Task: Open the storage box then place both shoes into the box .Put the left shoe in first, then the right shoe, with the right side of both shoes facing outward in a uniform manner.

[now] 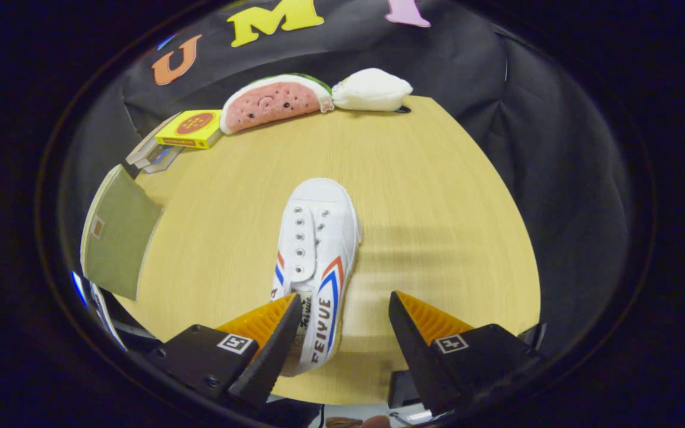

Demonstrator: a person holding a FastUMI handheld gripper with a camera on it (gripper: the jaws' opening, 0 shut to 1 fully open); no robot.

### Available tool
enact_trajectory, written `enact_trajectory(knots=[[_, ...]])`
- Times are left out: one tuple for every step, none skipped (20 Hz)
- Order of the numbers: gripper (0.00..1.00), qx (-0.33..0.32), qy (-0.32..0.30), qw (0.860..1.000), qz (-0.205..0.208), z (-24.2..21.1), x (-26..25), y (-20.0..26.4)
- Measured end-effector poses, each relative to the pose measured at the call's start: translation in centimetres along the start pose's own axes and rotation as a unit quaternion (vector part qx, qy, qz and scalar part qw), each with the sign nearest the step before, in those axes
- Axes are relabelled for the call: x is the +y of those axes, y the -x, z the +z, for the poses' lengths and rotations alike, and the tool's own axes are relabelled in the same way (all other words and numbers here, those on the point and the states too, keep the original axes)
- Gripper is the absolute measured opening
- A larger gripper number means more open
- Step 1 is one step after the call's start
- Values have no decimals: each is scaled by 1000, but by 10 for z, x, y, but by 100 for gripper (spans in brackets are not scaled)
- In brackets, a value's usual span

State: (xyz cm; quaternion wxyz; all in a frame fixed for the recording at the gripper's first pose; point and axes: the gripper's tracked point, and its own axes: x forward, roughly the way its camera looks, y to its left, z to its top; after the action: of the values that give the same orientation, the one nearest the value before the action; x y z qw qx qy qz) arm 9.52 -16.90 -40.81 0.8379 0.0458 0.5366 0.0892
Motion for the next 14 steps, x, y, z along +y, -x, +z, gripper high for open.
enact_trajectory(knots=[[95,4,-1,1000,2,3,1,-6],[96,6,1,1000,2,6,0,-11],[95,11,3,1000,5,6,1,-14],[95,13,1,1000,12,7,3,-15],[95,20,-1,1000,22,6,6,-17],[94,24,-4,999,32,5,10,-19],[91,28,-7,999,42,5,15,-19],[84,32,-12,998,54,4,19,-21],[76,37,-20,997,59,4,24,-20],[66,36,-25,997,61,5,24,-22],[56,39,-31,997,62,4,22,-21],[51,41,-46,996,65,4,21,-19],[38,41,-62,995,65,5,19,-18],[31,40,-77,994,64,6,16,-20]])
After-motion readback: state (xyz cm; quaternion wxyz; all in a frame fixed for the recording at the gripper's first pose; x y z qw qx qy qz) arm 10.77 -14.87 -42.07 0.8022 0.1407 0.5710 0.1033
